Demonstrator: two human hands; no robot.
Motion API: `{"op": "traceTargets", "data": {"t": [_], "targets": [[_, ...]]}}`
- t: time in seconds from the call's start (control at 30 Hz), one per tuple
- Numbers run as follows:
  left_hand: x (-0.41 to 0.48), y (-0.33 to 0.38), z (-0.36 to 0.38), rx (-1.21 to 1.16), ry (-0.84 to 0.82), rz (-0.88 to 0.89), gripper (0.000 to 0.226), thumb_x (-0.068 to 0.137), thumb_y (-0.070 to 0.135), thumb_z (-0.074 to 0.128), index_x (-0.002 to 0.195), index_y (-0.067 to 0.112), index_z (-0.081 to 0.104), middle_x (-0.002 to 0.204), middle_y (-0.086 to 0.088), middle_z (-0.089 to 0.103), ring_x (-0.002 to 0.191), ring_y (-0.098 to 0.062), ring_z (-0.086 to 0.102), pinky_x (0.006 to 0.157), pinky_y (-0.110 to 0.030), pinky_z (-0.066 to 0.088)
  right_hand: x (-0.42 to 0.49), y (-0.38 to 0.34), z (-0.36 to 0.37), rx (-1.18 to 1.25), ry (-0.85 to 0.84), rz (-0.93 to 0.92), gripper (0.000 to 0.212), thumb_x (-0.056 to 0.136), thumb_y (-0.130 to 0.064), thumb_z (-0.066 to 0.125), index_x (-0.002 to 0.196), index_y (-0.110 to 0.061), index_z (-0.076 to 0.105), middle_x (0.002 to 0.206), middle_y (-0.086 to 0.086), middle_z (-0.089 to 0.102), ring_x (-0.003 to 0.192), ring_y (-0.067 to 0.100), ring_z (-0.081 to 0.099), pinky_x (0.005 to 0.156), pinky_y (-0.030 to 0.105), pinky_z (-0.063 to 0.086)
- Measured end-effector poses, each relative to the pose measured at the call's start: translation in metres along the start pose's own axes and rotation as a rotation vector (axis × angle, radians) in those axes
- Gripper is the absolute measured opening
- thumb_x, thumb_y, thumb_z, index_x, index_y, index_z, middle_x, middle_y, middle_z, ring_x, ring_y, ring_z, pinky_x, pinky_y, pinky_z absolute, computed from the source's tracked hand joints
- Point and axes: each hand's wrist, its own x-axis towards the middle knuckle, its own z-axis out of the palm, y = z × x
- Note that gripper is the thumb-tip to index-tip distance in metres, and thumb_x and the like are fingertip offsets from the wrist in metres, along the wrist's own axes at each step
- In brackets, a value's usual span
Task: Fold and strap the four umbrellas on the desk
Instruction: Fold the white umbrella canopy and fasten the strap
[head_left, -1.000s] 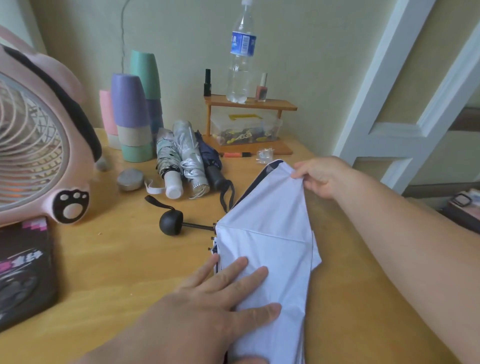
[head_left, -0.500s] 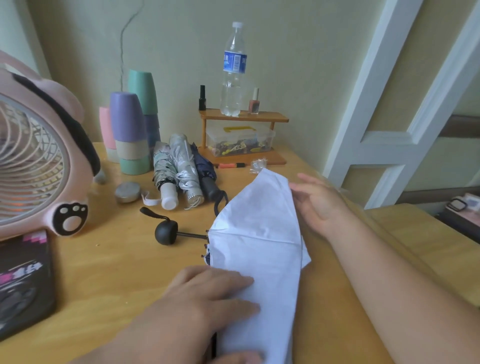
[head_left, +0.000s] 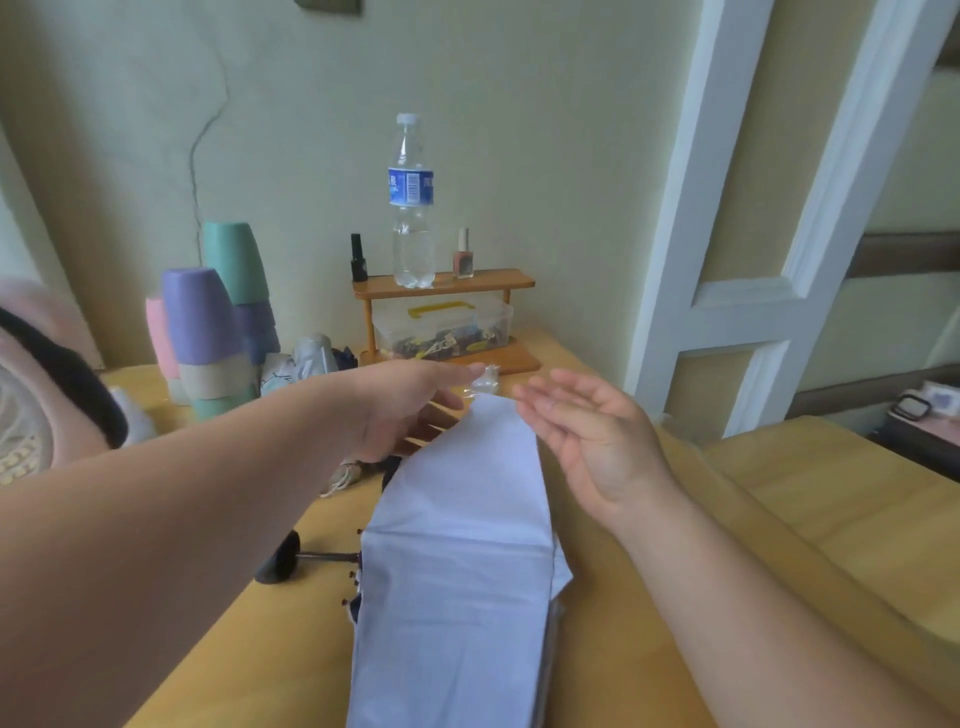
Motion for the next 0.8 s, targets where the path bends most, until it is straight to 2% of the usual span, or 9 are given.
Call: {"op": "traceTargets", "data": {"t": [0.07,0.17,0.27,0.33,0.4,0.5,0.6,0.7,0.8], "targets": [[0.016,0.0,0.008,0.005,-0.003,-0.039,0.058,0.085,0.052,0.076,0.12,0.008,0.061,0.113,-0.012,0.071,0.099,-0.03,0.068,0.092,-0.045,0.055,0.004,0.004,-0.007,-0.144,0.137,-0.003,0.024,0.087,0.019,0.061,0.1,-0.001,0.061,0.1,0.023,0.068,0.08,0.027,0.074,0.085,0.034,0.061],[0.033,0.0,0.012,0.002,0.023,-0.067,0.044,0.086,0.034,0.079,0.119,0.006,0.067,0.109,-0.013,0.074,0.1,-0.033,0.07,0.1,-0.051,0.053,0.013,0.006,-0.025,-0.555,0.375,0.01,0.016,0.085,0.006,0.064,0.095,-0.006,0.065,0.079,0.012,0.068,0.063,0.019,0.061,0.065,0.028,0.052],[0.037,0.004,0.017,0.045,0.031,-0.067,0.038,0.084,0.029,0.082,0.114,0.008,0.07,0.107,-0.013,0.076,0.099,-0.034,0.073,0.094,-0.049,0.055,0.019,0.009,-0.035,-0.617,0.314,0.134,0.013,0.089,-0.013,0.071,0.1,-0.006,0.066,0.075,0.008,0.069,0.066,0.021,0.061,0.06,0.031,0.046],[0.042,0.006,0.019,0.053,0.041,0.008,0.036,0.084,0.024,0.083,0.116,0.016,0.068,0.114,-0.009,0.073,0.104,-0.029,0.069,0.092,-0.04,0.055,0.021,0.011,-0.033,-0.561,0.225,0.18,0.019,0.091,-0.022,0.072,0.105,-0.011,0.067,0.08,0.008,0.074,0.073,0.022,0.068,0.063,0.032,0.046],[0.048,0.009,0.02,-0.011,0.035,0.124,0.044,0.083,0.015,0.083,0.122,0.026,0.066,0.123,-0.005,0.068,0.113,-0.026,0.064,0.102,-0.041,0.051,0.022,0.011,-0.03,-0.499,0.157,0.144,0.023,0.092,-0.022,0.071,0.115,-0.019,0.068,0.094,0.005,0.078,0.089,0.017,0.072,0.073,0.033,0.048],[0.046,0.015,0.018,-0.142,0.017,0.246,0.053,0.084,0.005,0.08,0.128,0.031,0.068,0.12,-0.006,0.07,0.109,-0.027,0.068,0.1,-0.045,0.054,0.021,0.008,-0.028,-0.498,0.091,0.097,0.04,0.093,-0.022,0.07,0.131,-0.033,0.064,0.12,-0.009,0.071,0.114,0.008,0.063,0.099,0.034,0.047],[0.045,0.016,0.017,-0.155,0.025,0.391,0.059,0.084,-0.004,0.076,0.133,0.027,0.066,0.119,-0.01,0.074,0.105,-0.026,0.072,0.097,-0.041,0.056,0.018,0.006,-0.025,-0.457,0.017,0.121,0.053,0.091,-0.022,0.073,0.138,-0.039,0.058,0.127,-0.006,0.069,0.124,0.01,0.058,0.117,0.041,0.036],[0.04,0.01,0.018,-0.225,-0.053,0.445,0.068,0.086,-0.011,0.07,0.138,0.031,0.059,0.118,-0.007,0.075,0.105,-0.028,0.073,0.09,-0.043,0.059,0.016,0.008,-0.023,-0.321,-0.075,0.127,0.062,0.091,-0.016,0.071,0.144,-0.041,0.05,0.13,-0.001,0.07,0.123,0.021,0.064,0.106,0.048,0.046],[0.037,0.005,0.02,-0.216,0.025,0.506,0.076,0.085,-0.01,0.072,0.143,0.038,0.056,0.123,-0.003,0.071,0.108,-0.027,0.071,0.092,-0.043,0.058,0.015,0.004,-0.02,-0.206,-0.144,0.072,0.078,0.095,-0.004,0.063,0.155,-0.038,0.029,0.133,-0.003,0.069,0.119,0.026,0.067,0.098,0.049,0.05]]}}
